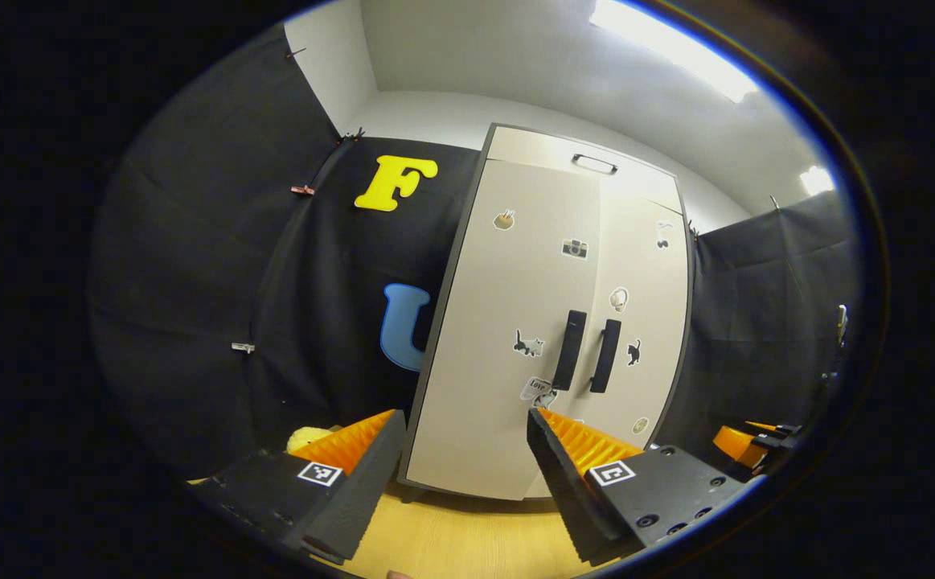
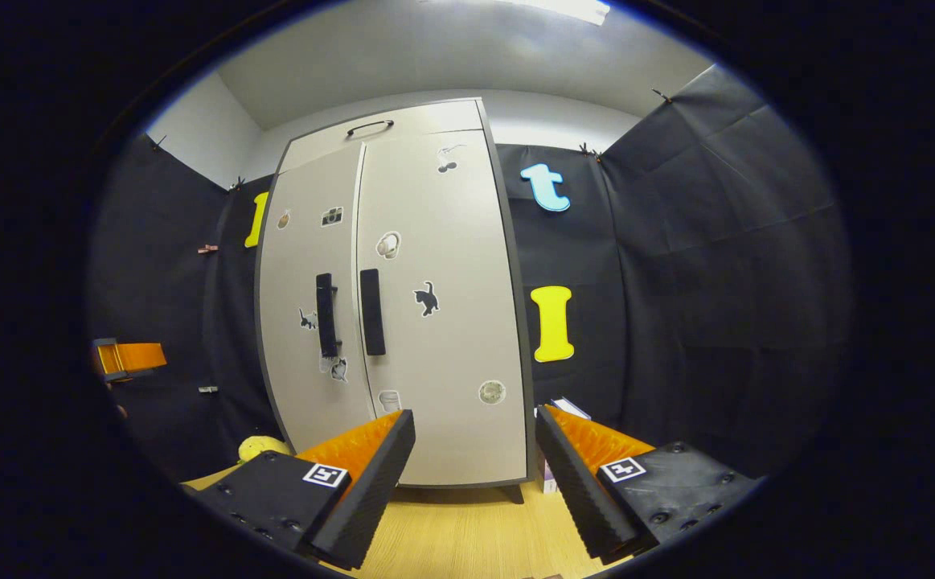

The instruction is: Grab one shoe with the right hand and put it into the shoe cabinet, grab the other shoe with the left hand and put it into the shoe cabinet; then close the right door with the right hand and the left door with the left hand.

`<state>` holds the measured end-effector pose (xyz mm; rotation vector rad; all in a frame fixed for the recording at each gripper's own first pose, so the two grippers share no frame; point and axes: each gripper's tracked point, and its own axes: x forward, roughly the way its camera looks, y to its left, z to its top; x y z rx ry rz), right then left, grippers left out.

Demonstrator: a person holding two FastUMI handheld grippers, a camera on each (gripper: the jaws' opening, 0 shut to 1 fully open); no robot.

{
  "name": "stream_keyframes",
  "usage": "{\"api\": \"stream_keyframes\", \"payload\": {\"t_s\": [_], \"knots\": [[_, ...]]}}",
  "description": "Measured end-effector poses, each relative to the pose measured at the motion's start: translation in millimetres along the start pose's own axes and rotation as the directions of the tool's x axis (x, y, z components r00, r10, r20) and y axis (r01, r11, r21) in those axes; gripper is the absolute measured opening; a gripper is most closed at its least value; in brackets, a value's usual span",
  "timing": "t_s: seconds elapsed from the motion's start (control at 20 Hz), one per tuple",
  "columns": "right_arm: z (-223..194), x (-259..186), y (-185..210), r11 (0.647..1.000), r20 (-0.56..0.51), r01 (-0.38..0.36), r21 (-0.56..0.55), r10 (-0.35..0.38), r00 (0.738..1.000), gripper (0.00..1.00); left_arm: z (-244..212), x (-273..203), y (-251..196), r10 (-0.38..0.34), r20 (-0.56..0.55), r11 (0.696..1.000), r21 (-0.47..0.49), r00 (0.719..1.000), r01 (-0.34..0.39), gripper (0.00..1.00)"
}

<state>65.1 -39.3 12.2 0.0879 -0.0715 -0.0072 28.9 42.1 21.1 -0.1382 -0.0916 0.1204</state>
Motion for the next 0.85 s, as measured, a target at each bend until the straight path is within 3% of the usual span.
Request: {"api": "stream_keyframes", "payload": {"t_s": [0.45, 0.85], "knots": [[4, 7, 6, 1.000, 0.004, 0.002, 0.019, -0.002, 1.000, 0.98, 4, 3, -14, -0.058, 0.005, 0.992, 0.113, 0.998, 0.057, 0.95], [6, 10, 7, 1.000, 0.006, 0.017, 0.017, -0.017, 1.000, 0.98, -1, 8, -19, -0.096, -0.004, 0.987, 0.126, 0.995, 0.096, 0.95]]}}
